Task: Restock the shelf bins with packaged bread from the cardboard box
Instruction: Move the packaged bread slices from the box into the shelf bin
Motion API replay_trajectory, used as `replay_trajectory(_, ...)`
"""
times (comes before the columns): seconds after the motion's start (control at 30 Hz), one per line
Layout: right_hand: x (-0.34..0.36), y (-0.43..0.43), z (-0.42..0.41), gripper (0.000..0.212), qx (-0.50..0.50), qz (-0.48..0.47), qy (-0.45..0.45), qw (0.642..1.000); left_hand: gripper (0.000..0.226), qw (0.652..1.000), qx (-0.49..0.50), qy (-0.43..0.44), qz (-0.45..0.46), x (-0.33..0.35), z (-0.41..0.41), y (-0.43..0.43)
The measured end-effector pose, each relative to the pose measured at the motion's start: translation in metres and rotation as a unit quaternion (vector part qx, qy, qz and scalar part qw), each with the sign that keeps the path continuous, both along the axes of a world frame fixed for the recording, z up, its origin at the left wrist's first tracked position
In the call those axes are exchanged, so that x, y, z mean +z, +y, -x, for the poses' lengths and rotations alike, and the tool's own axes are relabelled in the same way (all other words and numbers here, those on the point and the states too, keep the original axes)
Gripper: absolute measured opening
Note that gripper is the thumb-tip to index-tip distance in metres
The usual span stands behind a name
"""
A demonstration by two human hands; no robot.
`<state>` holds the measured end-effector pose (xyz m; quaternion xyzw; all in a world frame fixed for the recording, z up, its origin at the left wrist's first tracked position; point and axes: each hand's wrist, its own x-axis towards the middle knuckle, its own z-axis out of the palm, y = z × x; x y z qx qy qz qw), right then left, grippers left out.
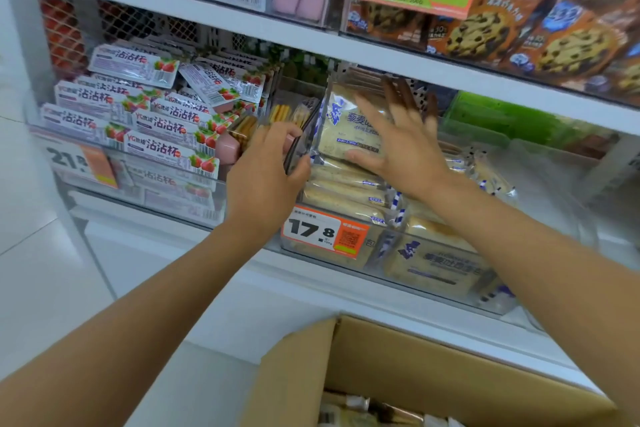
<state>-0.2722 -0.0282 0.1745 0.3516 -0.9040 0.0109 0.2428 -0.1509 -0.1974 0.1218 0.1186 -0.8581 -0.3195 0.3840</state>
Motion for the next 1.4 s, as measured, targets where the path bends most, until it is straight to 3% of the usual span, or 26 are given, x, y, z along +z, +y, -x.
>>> replay_trajectory(0.13,0.004,0.017,-0.022,0.069,0.040,-0.008,-0.009,0.999,0.029,0.998,0.046,-0.038,0.001,0.011,-0.004,0.011)
replay_trajectory(0.23,0.000,0.037,-0.041,0.057,0.057,0.058,-0.054,0.995,0.026,0.996,0.067,-0.050,0.024,0.018,-0.022,0.025)
replay_trajectory(0.3,-0.006,0.055,-0.058,0.040,0.056,0.102,-0.059,0.991,0.021,0.998,0.032,-0.049,0.023,0.018,-0.037,0.041)
replay_trajectory(0.4,-0.022,0.087,-0.095,0.013,0.063,0.122,-0.055,0.989,0.012,0.992,-0.076,-0.081,-0.050,0.001,-0.064,0.076)
replay_trajectory(0.5,-0.049,0.129,-0.139,0.011,0.040,0.109,-0.117,0.986,0.011,0.971,-0.152,-0.154,-0.099,-0.031,-0.097,0.114)
replay_trajectory(0.63,-0.118,0.196,-0.185,0.020,-0.018,0.037,-0.303,0.952,0.022,0.921,-0.199,-0.321,-0.096,-0.095,-0.138,0.163)
replay_trajectory(0.77,-0.194,0.256,-0.217,0.014,-0.067,-0.026,-0.442,0.894,0.032,0.822,-0.245,-0.505,-0.102,-0.172,-0.162,0.193)
replay_trajectory(0.87,-0.233,0.281,-0.225,0.025,-0.095,-0.026,-0.488,0.867,0.041,0.757,-0.269,-0.580,-0.133,-0.209,-0.175,0.205)
replay_trajectory(1.03,-0.260,0.291,-0.231,0.022,-0.091,0.009,-0.518,0.850,0.039,0.711,-0.302,-0.629,-0.088,-0.244,-0.181,0.206)
replay_trajectory(1.23,-0.255,0.287,-0.241,0.023,-0.087,0.054,-0.551,0.828,0.010,0.728,-0.296,-0.613,-0.081,-0.257,-0.173,0.206)
replay_trajectory(1.33,-0.242,0.276,-0.246,0.022,-0.090,0.125,-0.587,0.795,0.012,0.783,-0.295,-0.538,-0.105,-0.232,-0.156,0.208)
replay_trajectory(1.4,-0.232,0.268,-0.249,0.025,-0.139,0.224,-0.625,0.735,0.013,0.842,-0.265,-0.447,-0.145,-0.204,-0.146,0.212)
